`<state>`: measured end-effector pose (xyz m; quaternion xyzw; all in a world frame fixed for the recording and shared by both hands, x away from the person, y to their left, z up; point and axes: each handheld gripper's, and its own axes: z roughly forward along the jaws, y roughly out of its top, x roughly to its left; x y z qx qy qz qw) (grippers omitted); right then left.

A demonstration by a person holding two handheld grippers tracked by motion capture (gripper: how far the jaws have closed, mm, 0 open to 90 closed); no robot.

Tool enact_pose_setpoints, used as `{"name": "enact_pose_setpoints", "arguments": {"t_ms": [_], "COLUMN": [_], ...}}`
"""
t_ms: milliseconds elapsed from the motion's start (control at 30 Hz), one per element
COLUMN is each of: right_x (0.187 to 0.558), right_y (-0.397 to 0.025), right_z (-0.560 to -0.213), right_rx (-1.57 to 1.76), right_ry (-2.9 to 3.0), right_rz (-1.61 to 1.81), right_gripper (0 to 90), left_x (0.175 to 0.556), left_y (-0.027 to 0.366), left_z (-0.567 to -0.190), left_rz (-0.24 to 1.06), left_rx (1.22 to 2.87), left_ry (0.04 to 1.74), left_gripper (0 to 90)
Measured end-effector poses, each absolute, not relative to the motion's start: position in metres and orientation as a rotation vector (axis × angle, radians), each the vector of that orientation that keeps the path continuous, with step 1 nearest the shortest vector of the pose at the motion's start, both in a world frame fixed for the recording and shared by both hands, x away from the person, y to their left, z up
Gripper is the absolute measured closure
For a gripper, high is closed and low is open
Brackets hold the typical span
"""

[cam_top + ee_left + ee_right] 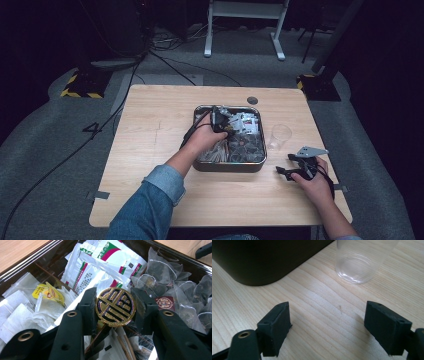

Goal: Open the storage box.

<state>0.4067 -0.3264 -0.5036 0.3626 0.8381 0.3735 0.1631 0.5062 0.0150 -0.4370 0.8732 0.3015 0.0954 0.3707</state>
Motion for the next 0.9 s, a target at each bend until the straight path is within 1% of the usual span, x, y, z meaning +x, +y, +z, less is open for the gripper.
{"name": "enact_pose_setpoints", "arguments": {"t_ms": [233, 467, 700, 900], "right_x": [0.407, 0.407, 0.407, 0.407], "right_y": [-0.326, -0.326, -0.326, -0.326], "right_z": [-0.503, -0.503, -0.504, -0.504], "right_rx": [1.035, 1.034, 1.033, 1.032], "right_ry": [2.39, 2.39, 2.39, 2.391], "right_rz": [1.063, 1.063, 1.063, 1.065], "right_gripper": [21.0, 21.0, 21.0, 21.2], "left_x": [0.506, 0.505, 0.501, 0.494], "left_y": [0.017, 0.016, 0.016, 0.018], "left_z": [-0.439, -0.434, -0.413, -0.393], "left_rz": [0.251, 0.25, 0.268, 0.33], "left_rx": [2.216, 2.227, 2.201, 2.216], "left_ry": [0.769, 0.772, 0.751, 0.729], "left_gripper": [58.6, 58.7, 58.7, 58.7]}}
